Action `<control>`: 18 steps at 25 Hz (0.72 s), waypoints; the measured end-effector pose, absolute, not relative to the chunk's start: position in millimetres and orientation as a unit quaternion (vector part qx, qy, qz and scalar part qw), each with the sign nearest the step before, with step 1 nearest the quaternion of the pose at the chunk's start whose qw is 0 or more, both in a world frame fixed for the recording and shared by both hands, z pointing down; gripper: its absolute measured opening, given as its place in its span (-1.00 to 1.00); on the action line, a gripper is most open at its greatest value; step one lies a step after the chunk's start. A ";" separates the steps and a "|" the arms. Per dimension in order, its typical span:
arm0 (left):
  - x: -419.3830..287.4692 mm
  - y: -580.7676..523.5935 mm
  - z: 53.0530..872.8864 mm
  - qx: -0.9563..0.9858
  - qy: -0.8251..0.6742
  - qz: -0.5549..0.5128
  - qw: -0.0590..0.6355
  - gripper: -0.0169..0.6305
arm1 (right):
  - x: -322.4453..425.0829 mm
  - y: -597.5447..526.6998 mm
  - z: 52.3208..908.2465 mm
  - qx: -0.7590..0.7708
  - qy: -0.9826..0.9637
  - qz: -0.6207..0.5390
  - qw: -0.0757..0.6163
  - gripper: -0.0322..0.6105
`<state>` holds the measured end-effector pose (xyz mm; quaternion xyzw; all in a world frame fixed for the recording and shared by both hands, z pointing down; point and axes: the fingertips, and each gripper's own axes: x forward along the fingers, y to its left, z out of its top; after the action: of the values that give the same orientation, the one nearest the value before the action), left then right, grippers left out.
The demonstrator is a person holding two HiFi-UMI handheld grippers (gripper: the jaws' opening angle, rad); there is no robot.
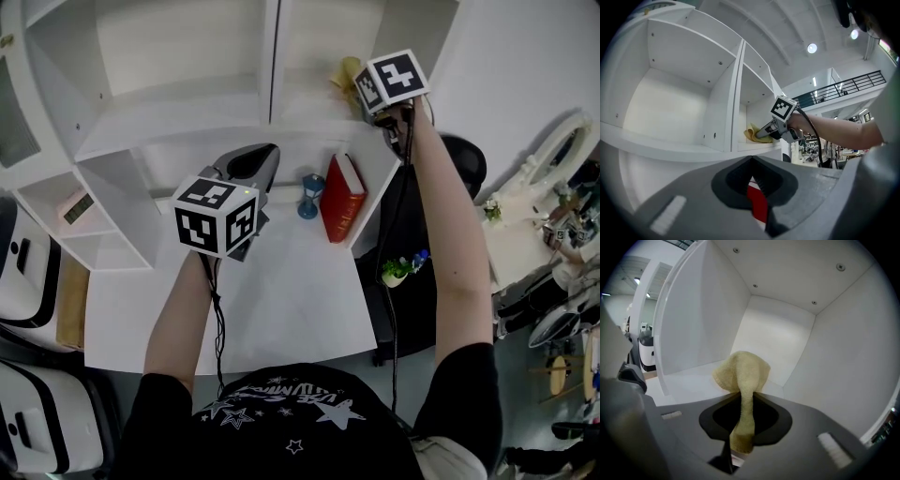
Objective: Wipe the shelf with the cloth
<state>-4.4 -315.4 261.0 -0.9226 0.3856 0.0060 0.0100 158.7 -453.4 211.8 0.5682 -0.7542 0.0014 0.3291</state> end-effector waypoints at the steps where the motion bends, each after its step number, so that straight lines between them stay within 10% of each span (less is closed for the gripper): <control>1: -6.3 -315.5 260.4 -0.923 0.384 0.007 0.010 -0.94 | 152.4 -449.6 208.3 0.565 -0.761 0.000 0.319 -0.65; 18: -47.2 -301.6 268.7 -0.935 0.354 0.004 0.010 -0.94 | 27.4 -395.1 206.0 0.491 -0.836 -0.001 0.245 -0.65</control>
<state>-47.2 -301.6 268.7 -0.9353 0.3536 0.0041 0.0103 27.4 -395.1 206.0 0.4913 -0.8358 -0.0011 0.2450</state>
